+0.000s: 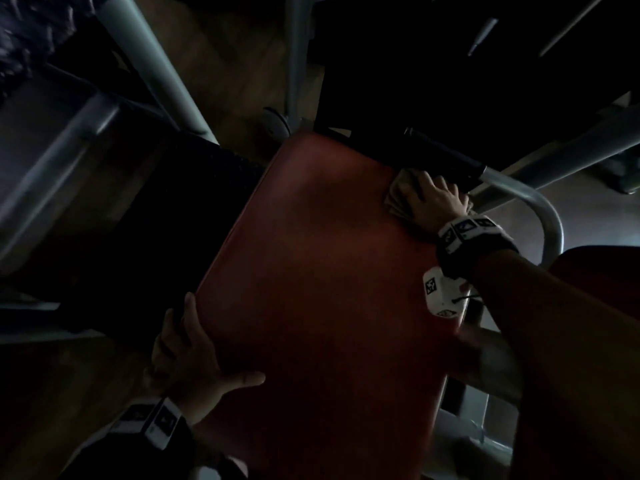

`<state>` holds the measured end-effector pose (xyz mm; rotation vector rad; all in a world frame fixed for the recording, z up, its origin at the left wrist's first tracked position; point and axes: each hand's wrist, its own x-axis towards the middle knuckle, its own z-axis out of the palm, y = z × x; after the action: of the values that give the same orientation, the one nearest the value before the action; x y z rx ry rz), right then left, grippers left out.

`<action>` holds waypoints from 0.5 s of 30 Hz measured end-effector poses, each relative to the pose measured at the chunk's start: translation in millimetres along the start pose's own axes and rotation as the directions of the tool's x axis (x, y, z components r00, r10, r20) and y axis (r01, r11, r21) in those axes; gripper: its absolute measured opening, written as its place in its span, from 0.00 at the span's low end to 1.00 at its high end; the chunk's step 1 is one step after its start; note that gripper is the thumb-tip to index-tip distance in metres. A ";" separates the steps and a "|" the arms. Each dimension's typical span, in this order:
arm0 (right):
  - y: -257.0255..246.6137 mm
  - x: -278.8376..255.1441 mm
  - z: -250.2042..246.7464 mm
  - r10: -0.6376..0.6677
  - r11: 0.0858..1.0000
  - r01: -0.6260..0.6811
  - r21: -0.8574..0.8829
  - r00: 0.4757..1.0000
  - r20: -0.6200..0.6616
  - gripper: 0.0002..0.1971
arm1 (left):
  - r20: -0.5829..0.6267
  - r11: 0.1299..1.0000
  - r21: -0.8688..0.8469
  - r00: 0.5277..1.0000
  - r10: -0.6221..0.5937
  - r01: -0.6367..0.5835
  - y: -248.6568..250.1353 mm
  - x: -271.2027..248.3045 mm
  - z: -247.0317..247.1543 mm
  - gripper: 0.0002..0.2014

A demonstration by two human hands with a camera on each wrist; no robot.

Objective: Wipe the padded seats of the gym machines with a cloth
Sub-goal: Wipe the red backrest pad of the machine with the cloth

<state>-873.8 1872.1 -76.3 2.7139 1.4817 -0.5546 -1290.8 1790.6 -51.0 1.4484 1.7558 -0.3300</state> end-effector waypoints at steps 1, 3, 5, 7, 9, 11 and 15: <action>3.1 -4.1 1.0 -0.017 1.000 0.017 -0.005 1.000 -0.023 0.28 | 0.009 1.000 0.002 1.000 0.001 -0.001 -0.6 -0.1 0.1 0.82; 19.5 -13.3 1.2 -0.024 1.000 0.024 -0.010 0.999 -0.046 0.28 | 0.020 1.000 -0.006 1.000 -0.004 0.004 -0.5 -1.0 -0.9 0.81; 44.8 -18.5 -0.6 0.040 0.999 -0.040 0.018 0.999 -0.016 0.28 | 0.015 1.000 0.007 1.000 -0.003 0.003 -1.3 0.1 -0.9 0.81; 66.6 -16.5 1.6 0.125 0.989 -0.127 0.071 0.991 0.037 0.28 | 0.014 1.000 0.012 1.000 -0.007 0.007 -2.3 0.8 -0.6 0.81; 66.2 -10.7 -1.0 0.169 0.982 -0.175 0.071 0.981 0.091 0.32 | 0.010 1.000 0.009 1.000 -0.002 0.002 -2.7 0.9 -0.2 0.81; 47.9 -7.0 -2.7 0.176 0.984 -0.179 0.014 0.977 0.117 0.34 | 0.003 1.000 0.018 1.000 0.007 -0.007 -4.2 0.6 0.5 0.80; 13.5 -9.9 -4.0 0.072 0.997 -0.073 0.034 0.997 0.024 0.30 | -0.001 0.999 0.034 1.000 0.026 -0.026 -6.0 0.8 0.5 0.80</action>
<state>-866.4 1857.2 -71.8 2.7648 1.3754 -0.6120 -1296.0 1789.0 -53.6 1.4941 1.7390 -0.3465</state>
